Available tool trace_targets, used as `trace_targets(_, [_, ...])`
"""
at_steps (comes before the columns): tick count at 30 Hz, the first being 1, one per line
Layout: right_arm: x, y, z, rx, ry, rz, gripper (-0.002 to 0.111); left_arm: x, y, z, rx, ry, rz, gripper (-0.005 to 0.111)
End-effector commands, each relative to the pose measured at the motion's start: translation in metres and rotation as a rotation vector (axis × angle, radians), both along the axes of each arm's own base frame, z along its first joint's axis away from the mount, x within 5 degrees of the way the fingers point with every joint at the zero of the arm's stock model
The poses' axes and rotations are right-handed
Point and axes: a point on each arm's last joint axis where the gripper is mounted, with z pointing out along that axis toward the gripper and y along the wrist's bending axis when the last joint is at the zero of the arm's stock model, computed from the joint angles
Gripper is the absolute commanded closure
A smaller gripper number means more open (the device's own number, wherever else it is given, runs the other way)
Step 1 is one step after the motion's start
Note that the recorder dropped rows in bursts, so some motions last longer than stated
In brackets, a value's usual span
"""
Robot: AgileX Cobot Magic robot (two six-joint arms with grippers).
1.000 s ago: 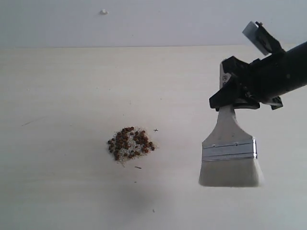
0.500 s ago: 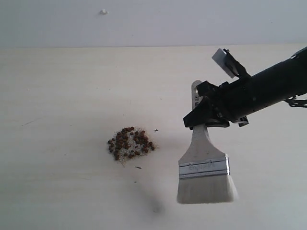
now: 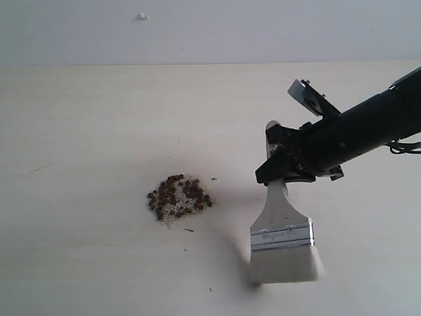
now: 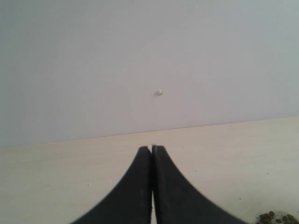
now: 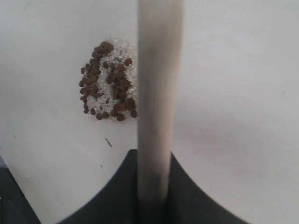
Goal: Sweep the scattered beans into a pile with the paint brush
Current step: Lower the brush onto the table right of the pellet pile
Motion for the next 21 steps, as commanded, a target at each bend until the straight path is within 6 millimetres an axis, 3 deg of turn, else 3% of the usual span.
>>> trace_targets(1, [-0.001,0.001,-0.017,-0.004,0.055,-0.005,0.108,-0.001,0.0,0.0,0.0,-0.003,-0.004,0.107])
trace_targets(11, [0.007,0.002,-0.027,-0.001,0.079,-0.027,0.105,-0.001,0.0,0.0,0.001,-0.004,-0.004,0.107])
trace_targets(17, [0.013,-0.002,-0.031,-0.06,0.048,-0.085,0.089,-0.001,0.0,0.0,-0.001,-0.003,-0.004,0.107])
trace_targets(21, [0.014,-0.003,-0.031,-0.071,0.04,-0.094,0.071,-0.001,0.0,0.0,0.001,-0.004,-0.004,0.107])
